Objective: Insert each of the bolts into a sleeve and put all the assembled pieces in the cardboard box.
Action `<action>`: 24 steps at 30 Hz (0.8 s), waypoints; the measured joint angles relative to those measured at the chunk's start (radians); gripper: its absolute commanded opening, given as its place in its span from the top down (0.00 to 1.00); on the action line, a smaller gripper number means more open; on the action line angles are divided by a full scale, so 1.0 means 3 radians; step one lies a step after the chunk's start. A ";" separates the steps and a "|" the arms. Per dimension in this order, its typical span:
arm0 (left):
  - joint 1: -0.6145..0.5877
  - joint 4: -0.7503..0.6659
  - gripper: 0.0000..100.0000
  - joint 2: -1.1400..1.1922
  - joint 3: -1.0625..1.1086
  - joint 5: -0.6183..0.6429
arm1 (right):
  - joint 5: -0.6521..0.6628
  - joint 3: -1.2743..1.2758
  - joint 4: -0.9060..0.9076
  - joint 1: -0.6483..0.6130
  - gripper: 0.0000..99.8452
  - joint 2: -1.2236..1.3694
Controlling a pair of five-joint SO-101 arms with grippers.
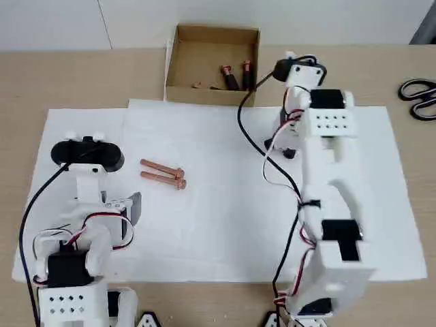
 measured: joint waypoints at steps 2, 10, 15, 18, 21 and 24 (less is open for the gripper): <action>0.0000 0.0000 0.79 0.0000 0.0000 0.0000 | -0.0010 -0.0092 -0.0072 0.0000 0.78 0.0189; 0.0000 0.0000 0.79 0.0000 0.0000 0.0000 | -0.0020 -0.0143 -0.0430 -0.0005 0.78 0.0629; 0.0000 0.0000 0.79 0.0000 0.0000 0.0000 | -0.0020 -0.0148 -0.0614 0.0000 0.78 0.0772; 0.0000 0.0000 0.79 0.0000 0.0005 0.0000 | -0.0020 -0.0174 -0.0670 0.0000 0.78 0.0854; 0.0000 0.0000 0.79 0.0000 0.0005 0.0000 | -0.0020 -0.0174 -0.0701 0.0000 0.78 0.0910; 0.0000 0.0000 0.79 0.0000 0.0005 0.0000 | -0.0020 -0.0174 -0.0736 0.0000 0.78 0.0951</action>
